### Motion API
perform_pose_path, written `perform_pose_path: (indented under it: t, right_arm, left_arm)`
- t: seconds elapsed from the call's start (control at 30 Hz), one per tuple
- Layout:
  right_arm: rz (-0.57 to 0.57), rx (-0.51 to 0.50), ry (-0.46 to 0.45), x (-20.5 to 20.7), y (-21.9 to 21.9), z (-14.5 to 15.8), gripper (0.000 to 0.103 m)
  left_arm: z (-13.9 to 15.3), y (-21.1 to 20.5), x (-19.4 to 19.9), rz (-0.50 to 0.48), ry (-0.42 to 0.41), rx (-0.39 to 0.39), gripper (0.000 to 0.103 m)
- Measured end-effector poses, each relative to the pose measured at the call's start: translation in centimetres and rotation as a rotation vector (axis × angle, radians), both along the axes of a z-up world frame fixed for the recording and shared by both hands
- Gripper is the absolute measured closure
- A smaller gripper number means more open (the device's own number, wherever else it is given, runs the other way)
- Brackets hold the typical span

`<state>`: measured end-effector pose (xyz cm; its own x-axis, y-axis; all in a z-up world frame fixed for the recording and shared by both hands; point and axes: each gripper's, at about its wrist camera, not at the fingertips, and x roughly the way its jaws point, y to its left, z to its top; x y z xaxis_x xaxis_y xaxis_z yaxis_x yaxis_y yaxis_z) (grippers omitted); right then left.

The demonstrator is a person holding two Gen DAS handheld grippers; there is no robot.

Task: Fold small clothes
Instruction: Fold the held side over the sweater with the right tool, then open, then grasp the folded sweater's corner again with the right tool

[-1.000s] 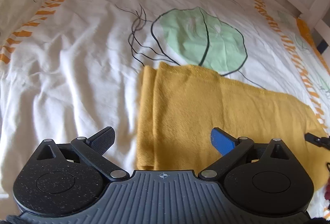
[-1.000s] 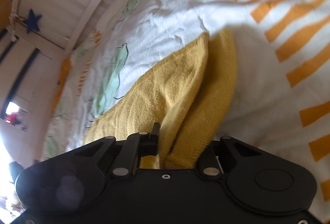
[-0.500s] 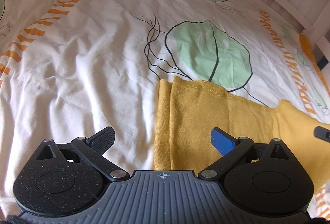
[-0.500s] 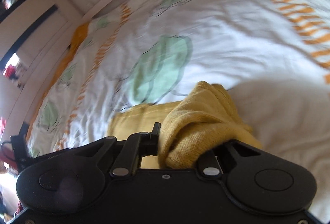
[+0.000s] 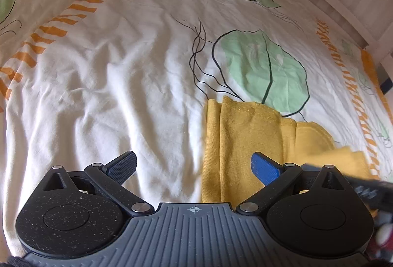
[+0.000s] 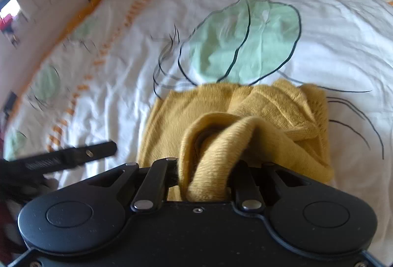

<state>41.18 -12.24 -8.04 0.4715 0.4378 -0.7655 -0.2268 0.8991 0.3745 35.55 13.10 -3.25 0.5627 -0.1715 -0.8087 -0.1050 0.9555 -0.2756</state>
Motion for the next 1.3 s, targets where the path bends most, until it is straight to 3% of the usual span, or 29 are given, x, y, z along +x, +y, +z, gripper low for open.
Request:
perform_pose_path:
  t: [0.07, 0.2, 0.6, 0.8, 1.03, 1.3]
  right_arm:
    - [0.02, -0.034, 0.005, -0.1, 1.2, -0.5, 0.071]
    - [0.045, -0.019, 0.003, -0.1, 2.4, -0.5, 0.053]
    - [0.153, 0.094, -0.1, -0.8, 4.2, 1.5, 0.051]
    - [0.136, 0.171, -0.174, -1.4, 3.2, 3.4, 0.051]
    - [0.101, 0.08, -0.215, -3.3, 0.8, 2.6, 0.05]
    - [0.319, -0.102, -0.323, -9.7, 3.0, 0.0, 0.05]
  left_arm:
    - [0.1, 0.4, 0.0, 0.005, 0.0, -0.007, 0.002]
    - [0.2, 1.1, 0.0, 0.027, 0.0, -0.023, 0.002]
    - [0.1, 3.0, 0.3, 0.085, 0.008, -0.047, 0.003]
    - [0.1, 2.8, 0.2, 0.081, 0.005, -0.042, 0.003]
    - [0.0, 2.0, 0.3, 0.051, -0.006, -0.044, 0.003]
    - [-0.1, -0.3, 0.4, -0.033, -0.037, -0.06, 0.003]
